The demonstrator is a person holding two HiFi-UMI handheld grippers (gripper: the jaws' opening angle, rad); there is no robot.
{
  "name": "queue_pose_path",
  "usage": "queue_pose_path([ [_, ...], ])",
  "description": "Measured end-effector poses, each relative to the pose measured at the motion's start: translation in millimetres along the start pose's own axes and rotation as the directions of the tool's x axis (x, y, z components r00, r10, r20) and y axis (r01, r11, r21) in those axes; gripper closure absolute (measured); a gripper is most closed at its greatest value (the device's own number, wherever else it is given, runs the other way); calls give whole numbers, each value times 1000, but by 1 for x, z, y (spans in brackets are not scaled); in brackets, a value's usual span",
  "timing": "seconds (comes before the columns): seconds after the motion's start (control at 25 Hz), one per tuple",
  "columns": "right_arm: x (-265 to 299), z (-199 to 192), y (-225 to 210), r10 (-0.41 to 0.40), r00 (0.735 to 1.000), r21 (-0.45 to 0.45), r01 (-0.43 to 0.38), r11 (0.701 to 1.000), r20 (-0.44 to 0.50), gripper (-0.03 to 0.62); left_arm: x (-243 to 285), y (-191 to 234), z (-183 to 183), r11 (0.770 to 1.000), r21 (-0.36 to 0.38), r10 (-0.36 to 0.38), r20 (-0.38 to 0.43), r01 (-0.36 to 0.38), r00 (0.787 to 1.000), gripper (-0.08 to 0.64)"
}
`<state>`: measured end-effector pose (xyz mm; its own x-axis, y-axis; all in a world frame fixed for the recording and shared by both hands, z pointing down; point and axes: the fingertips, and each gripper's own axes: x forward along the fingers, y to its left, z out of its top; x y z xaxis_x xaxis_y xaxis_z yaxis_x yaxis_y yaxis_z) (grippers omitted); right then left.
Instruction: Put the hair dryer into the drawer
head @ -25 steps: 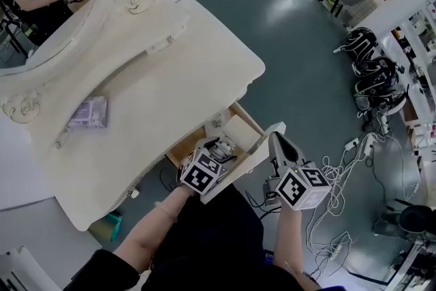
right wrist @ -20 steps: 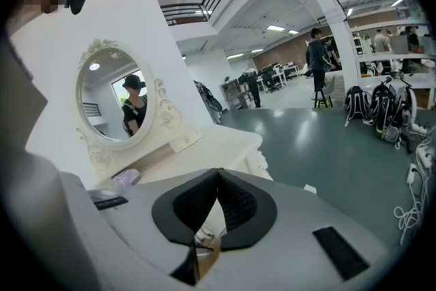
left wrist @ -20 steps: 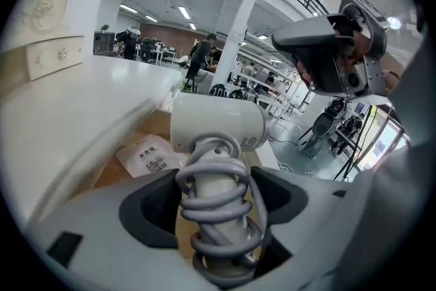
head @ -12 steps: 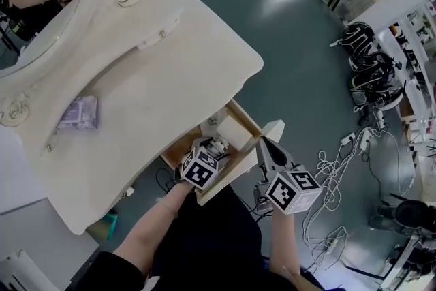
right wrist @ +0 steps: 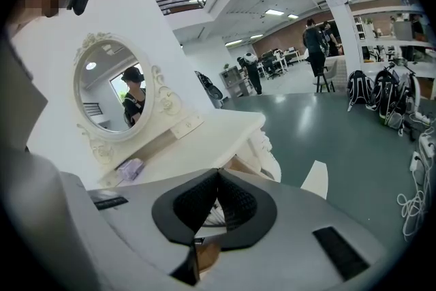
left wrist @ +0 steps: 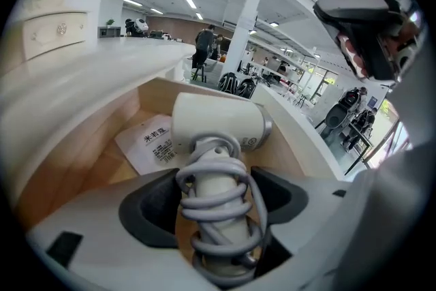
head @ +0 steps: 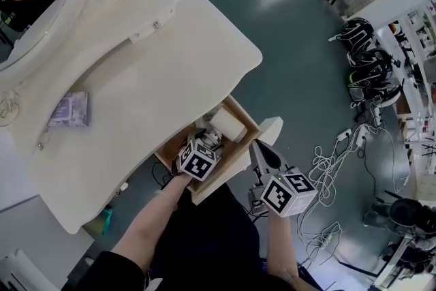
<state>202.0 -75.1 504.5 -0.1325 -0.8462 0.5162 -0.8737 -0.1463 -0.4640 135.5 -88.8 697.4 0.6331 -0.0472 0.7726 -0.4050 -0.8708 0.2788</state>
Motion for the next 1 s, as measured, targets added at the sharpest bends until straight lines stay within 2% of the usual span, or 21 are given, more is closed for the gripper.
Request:
queue_pose_path([
  [0.36, 7, -12, 2, 30, 999, 30, -29, 999, -28, 578, 14, 11, -9, 999, 16, 30, -39, -29, 999, 238],
  [0.8, 12, -11, -1, 30, 999, 33, -29, 999, -32, 578, 20, 18, -20, 991, 98, 96, -50, -91, 994, 229],
  [1.0, 14, -14, 1, 35, 999, 36, -34, 999, -36, 578, 22, 10, -20, 995, 81, 69, -60, -64, 996, 121],
])
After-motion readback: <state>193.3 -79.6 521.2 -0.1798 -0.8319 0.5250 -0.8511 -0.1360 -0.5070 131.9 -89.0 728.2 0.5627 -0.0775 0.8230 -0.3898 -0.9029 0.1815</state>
